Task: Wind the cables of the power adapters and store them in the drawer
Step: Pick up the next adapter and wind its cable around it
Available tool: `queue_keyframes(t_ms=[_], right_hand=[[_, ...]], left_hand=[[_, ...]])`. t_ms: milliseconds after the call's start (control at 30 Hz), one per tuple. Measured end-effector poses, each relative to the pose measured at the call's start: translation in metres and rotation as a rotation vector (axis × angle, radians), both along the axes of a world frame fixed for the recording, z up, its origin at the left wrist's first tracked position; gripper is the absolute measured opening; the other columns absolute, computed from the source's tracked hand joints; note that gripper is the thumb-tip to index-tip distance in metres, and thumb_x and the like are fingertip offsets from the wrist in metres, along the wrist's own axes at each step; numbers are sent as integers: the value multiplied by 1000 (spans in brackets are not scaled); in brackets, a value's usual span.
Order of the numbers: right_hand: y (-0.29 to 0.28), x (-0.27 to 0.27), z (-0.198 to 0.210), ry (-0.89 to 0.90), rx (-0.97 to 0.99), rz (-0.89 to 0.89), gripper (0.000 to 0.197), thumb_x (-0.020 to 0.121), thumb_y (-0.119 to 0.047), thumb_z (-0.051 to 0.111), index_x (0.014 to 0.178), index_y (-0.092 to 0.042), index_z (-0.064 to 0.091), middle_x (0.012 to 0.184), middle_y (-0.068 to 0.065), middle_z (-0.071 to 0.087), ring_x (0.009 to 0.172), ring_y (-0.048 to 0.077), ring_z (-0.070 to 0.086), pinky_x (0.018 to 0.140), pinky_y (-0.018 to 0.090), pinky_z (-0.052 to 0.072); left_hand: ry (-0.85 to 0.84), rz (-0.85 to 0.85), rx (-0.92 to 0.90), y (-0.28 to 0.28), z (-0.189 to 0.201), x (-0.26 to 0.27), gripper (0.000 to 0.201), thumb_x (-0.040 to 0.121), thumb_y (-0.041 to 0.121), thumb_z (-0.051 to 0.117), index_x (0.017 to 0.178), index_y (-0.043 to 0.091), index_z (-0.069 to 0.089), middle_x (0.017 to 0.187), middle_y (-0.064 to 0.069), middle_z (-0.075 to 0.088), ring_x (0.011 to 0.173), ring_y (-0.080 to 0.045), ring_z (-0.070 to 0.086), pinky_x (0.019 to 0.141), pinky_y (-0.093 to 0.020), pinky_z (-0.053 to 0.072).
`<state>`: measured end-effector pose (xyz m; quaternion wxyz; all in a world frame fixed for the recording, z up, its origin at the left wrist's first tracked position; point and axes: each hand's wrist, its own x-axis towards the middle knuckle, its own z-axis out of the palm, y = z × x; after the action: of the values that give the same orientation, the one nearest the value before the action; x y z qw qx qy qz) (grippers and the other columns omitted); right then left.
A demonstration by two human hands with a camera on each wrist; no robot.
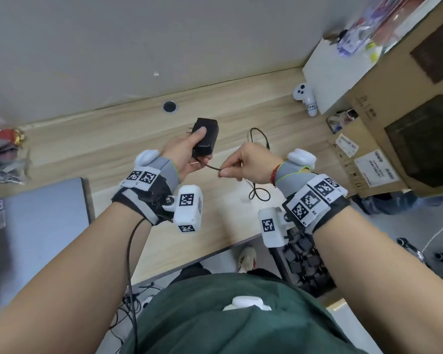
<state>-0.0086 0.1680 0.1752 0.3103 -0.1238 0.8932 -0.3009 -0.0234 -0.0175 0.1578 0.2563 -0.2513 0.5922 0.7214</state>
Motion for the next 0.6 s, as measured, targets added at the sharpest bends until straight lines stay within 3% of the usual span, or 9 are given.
queue_keyframes(t_ms=[100, 200, 267, 400, 500, 600], right_hand=[[19, -9, 19, 29, -85, -96, 12, 84, -37, 75, 77, -29, 74, 55, -8, 56, 48, 1, 46, 53, 16, 36], [32, -17, 39, 78, -152, -159, 21, 84, -32, 77, 76, -13, 72, 59, -2, 50, 53, 9, 39, 51, 19, 31], [40, -22, 53, 133, -209, -190, 26, 83, -29, 78, 74, -7, 68, 55, -5, 43, 50, 7, 33, 47, 18, 27], [51, -28, 71, 195, -280, -203, 22, 83, -30, 78, 74, -13, 66, 51, -8, 41, 44, 4, 31, 46, 15, 25], [53, -28, 77, 131, -333, -164, 25, 89, -43, 68, 80, -20, 66, 62, 1, 43, 53, 9, 33, 54, 25, 27], [49, -30, 77, 131, -331, -128, 49, 84, -66, 56, 93, -20, 72, 73, -1, 51, 67, 10, 42, 65, 31, 32]], left_hand=[[99, -92, -34, 14, 31, 5, 16, 96, 33, 60, 95, 16, 60, 77, -3, 64, 66, -20, 65, 66, -29, 56], [149, -166, -25, 23, 54, 9, 19, 97, 28, 59, 103, 11, 59, 86, -9, 63, 74, -29, 69, 70, -33, 60], [176, -245, -22, 28, 68, 10, 24, 97, 28, 57, 112, 9, 60, 91, -12, 64, 77, -30, 71, 64, -29, 61], [246, -274, -51, 31, 93, 9, 17, 97, 24, 57, 112, 17, 62, 87, -7, 64, 61, -23, 69, 48, -20, 51], [306, -241, -121, 31, 100, 6, 18, 89, 15, 63, 107, 17, 65, 81, -5, 62, 48, -19, 57, 41, -18, 40], [309, -254, -148, 32, 101, 4, 14, 87, 10, 63, 97, 17, 68, 79, -6, 61, 50, -21, 53, 42, -20, 40]])
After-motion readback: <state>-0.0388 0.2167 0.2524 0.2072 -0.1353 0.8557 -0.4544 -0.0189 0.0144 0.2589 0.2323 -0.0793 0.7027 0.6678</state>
